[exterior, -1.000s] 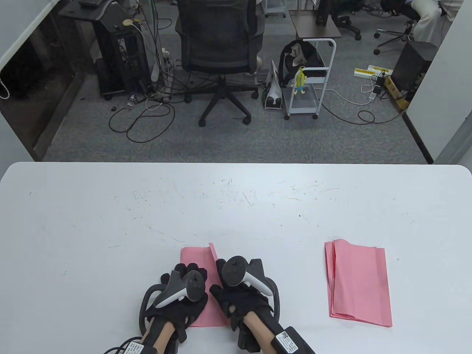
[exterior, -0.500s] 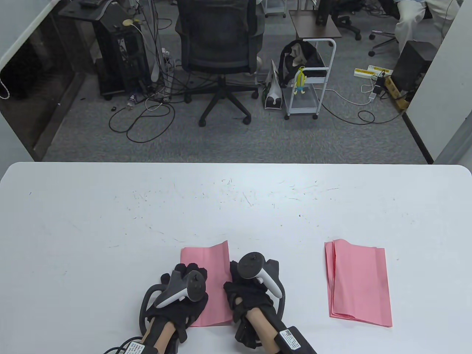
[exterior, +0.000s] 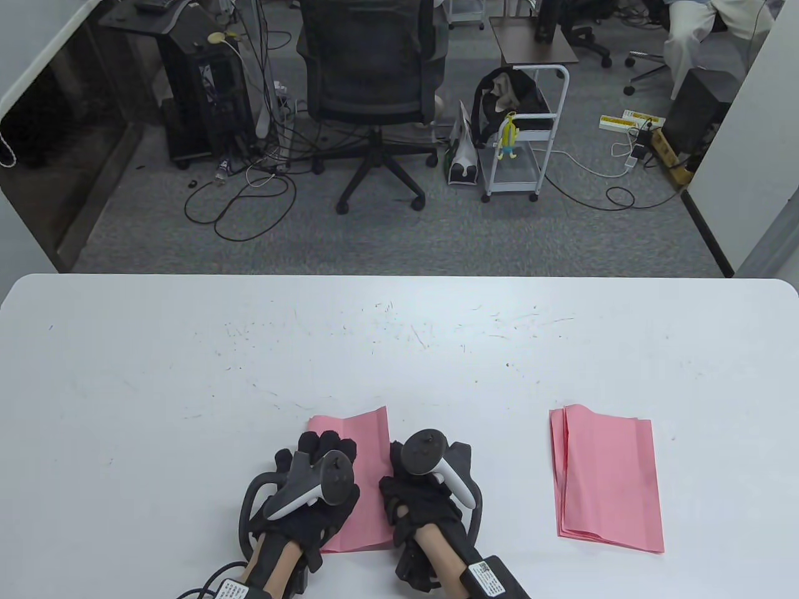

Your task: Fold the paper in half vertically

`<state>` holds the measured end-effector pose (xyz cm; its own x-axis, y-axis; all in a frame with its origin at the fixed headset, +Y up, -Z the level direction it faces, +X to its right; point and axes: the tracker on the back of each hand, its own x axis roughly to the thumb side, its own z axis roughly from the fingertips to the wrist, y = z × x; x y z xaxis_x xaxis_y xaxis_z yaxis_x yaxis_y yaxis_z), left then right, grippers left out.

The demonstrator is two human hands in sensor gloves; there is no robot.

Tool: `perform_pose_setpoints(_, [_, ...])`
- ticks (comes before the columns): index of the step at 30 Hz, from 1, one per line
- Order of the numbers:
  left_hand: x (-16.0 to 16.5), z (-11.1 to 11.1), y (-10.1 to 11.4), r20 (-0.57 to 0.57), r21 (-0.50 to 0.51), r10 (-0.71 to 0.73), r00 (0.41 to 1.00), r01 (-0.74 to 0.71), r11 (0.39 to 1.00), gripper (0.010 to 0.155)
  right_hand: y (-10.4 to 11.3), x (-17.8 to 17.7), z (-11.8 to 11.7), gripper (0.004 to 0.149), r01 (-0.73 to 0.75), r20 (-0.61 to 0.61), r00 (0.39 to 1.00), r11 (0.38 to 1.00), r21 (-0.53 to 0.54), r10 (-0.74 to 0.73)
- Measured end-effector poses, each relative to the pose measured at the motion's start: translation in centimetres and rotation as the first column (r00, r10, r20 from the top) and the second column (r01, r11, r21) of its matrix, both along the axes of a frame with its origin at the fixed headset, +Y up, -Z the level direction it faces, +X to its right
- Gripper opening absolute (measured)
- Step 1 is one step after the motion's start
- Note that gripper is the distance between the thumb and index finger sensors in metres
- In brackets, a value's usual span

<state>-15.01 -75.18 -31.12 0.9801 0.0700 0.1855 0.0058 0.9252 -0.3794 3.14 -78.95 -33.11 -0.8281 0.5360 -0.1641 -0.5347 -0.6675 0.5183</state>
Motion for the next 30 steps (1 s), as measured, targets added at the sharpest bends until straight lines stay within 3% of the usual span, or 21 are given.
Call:
perform_pose_setpoints(5, [1.1, 0.0, 4.8, 0.006, 0.112, 0.090, 0.996, -0.090, 0.990, 0.077, 0.0, 0.1, 0.0, 0.066, 0.013, 0.001, 1.000, 1.000, -0.009, -0.013])
perform_pose_setpoints(7, [1.2, 0.1, 5.7, 0.001, 0.139, 0.132, 0.991, -0.130, 0.982, 0.077, 0.0, 0.1, 0.0, 0.065, 0.020, 0.001, 1.000, 1.000, -0.012, -0.020])
perform_pose_setpoints(15, [0.6, 0.0, 6.1, 0.005, 0.153, 0.144, 0.989, -0.144, 0.978, 0.078, -0.1, 0.3, 0.0, 0.064, 0.045, 0.005, 0.999, 0.999, -0.019, -0.044])
perform_pose_setpoints(20, [0.4, 0.1, 6.2, 0.010, 0.161, 0.143, 0.990, -0.143, 0.977, 0.078, -0.3, 2.1, -0.3, 0.058, 0.199, 0.078, 0.978, 0.977, -0.075, -0.193])
perform_pose_setpoints(22, [0.2, 0.2, 6.3, 0.011, 0.165, 0.144, 0.990, -0.143, 0.976, 0.078, 0.6, 3.8, -0.3, 0.056, 0.209, 0.113, 0.972, 0.977, -0.027, -0.205])
perform_pose_setpoints(27, [0.0, 0.4, 6.6, 0.015, 0.174, 0.163, 0.987, -0.163, 0.971, 0.078, 5.5, 9.3, 0.2, 0.054, 0.289, 0.187, 0.932, 0.948, 0.133, -0.311])
perform_pose_setpoints(30, [0.1, 0.4, 6.7, 0.019, 0.174, 0.162, 0.987, -0.163, 0.971, 0.078, 8.6, 13.9, 1.2, 0.053, 0.186, 0.243, 0.939, 0.955, 0.233, -0.243])
